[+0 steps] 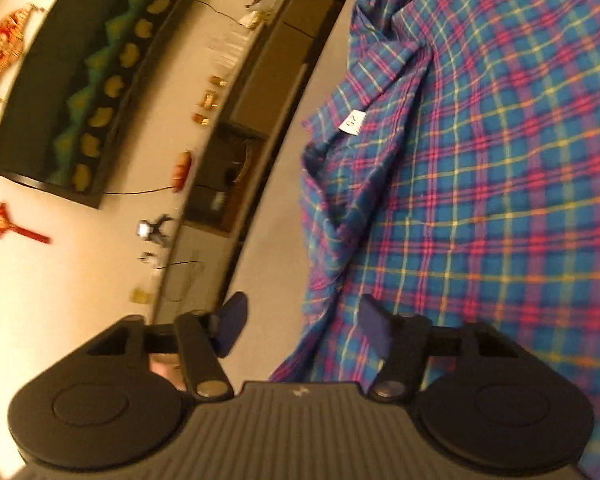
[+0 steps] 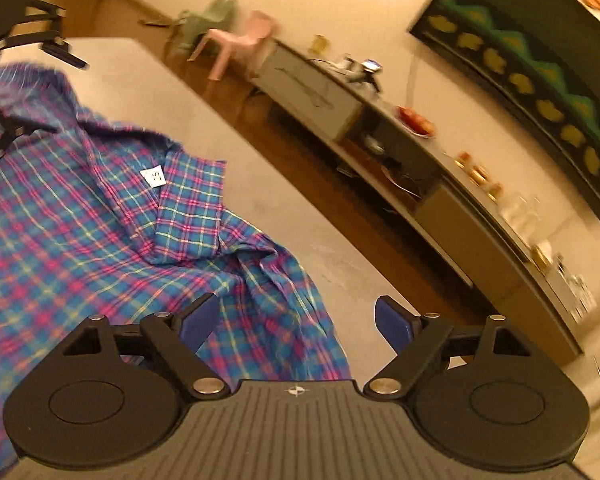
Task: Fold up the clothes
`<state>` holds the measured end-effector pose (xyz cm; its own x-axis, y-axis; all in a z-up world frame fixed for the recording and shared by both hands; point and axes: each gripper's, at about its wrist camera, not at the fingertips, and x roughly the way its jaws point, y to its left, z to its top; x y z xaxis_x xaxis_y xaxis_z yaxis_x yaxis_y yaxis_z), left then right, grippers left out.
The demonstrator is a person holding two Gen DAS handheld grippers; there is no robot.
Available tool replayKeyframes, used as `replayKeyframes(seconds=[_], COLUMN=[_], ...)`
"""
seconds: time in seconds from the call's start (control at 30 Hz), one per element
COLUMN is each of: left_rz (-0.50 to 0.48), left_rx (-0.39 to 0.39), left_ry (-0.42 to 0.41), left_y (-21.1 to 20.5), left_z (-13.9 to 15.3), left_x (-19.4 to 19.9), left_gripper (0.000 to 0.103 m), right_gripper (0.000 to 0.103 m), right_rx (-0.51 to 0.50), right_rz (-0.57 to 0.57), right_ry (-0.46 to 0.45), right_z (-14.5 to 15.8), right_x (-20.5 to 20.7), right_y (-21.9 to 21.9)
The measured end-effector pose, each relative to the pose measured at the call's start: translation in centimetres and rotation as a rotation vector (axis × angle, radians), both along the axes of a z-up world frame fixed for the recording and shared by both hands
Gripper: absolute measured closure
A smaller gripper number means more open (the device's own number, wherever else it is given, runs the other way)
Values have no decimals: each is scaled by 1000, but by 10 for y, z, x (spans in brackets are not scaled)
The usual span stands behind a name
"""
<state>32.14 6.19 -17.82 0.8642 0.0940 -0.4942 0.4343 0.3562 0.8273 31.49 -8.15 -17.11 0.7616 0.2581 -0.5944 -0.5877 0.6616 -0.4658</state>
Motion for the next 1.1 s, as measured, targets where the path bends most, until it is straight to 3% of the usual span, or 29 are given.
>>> replayKeyframes(seconds=[0.07, 0.1, 0.13, 0.17, 0.2, 0.23, 0.4, 0.47, 0.5, 0.53, 0.57, 0.6, 0.67, 0.7, 0.73, 0.77, 0.8, 0.83, 0.87, 0.9, 0.97, 1.03, 1.1], left_rz=[-10, -8, 0, -1, -11, -14, 42, 200, 310, 414, 488, 480, 332, 245, 190, 134, 80, 25, -30, -84, -173, -208, -214], left_rx=[-44, -71, -101, -138, -182, -257, -787, -1016, -1057, -1033, -951, -848, -692, -613, -539, -464, -390, -315, -241, -166, -41, 13, -29], left_ry=[30, 48, 67, 84, 100, 114, 146, 160, 185, 209, 223, 229, 233, 211, 184, 157, 130, 103, 76, 49, 2, -24, -6], left_y=[4, 7, 10, 15, 21, 29, 84, 104, 109, 109, 102, 89, 60, 45, 33, 21, 10, -2, -14, -26, -46, -56, -56], left_z=[0, 0, -1, 2, 9, 23, 124, 146, 141, 129, 114, 103, 93, 88, 80, 72, 64, 55, 47, 39, 23, 5, 10], left_x=[9, 14, 20, 22, 21, 20, 36, 81, 109, 134, 152, 153, 128, 112, 101, 90, 78, 67, 56, 45, 30, 36, 42], left_gripper=[81, 101, 102, 103, 103, 103, 103, 103, 103, 103, 103, 103, 96, 83, 61, 53, 50, 53, 55, 56, 57, 82, 91], right_gripper=[20, 32, 66, 82, 91, 96, 98, 98, 98, 97, 97, 94, 94, 92, 76, 62, 41, 34, 34, 34, 33, 27, 28], right_rx=[-20, -26, -24, -22, -20, 16, 231, 414, 506, 554, 601, 565, 488, 465, 441, 416, 334, 250, 166, 67, -20, -108, -158], right_rz=[28, 36, 44, 51, 58, 82, 166, 69, 19, -98, -216, -296, -454, -423, -359, -294, -210, -127, -43, 46, 152, 257, 258], right_ry=[5, 26, 62, 98, 135, 141, 176, 284, 339, 405, 471, 471, 467, 415, 353, 290, 209, 128, 47, 5, -12, -28, -10], right_z=[-12, -18, -22, -25, -28, -17, 43, 54, 59, 43, 27, 14, -14, -11, -5, 1, 2, 2, 3, -3, -11, -18, -29], right_x=[16, 24, 28, 32, 36, 29, 0, 28, 43, 69, 96, 104, 121, 111, 96, 81, 65, 50, 34, 23, 15, 6, 22], right_y=[6, 6, 3, 0, -4, -14, -72, -99, -112, -120, -128, -129, -131, -131, -126, -121, -107, -93, -79, -65, -43, -21, -7])
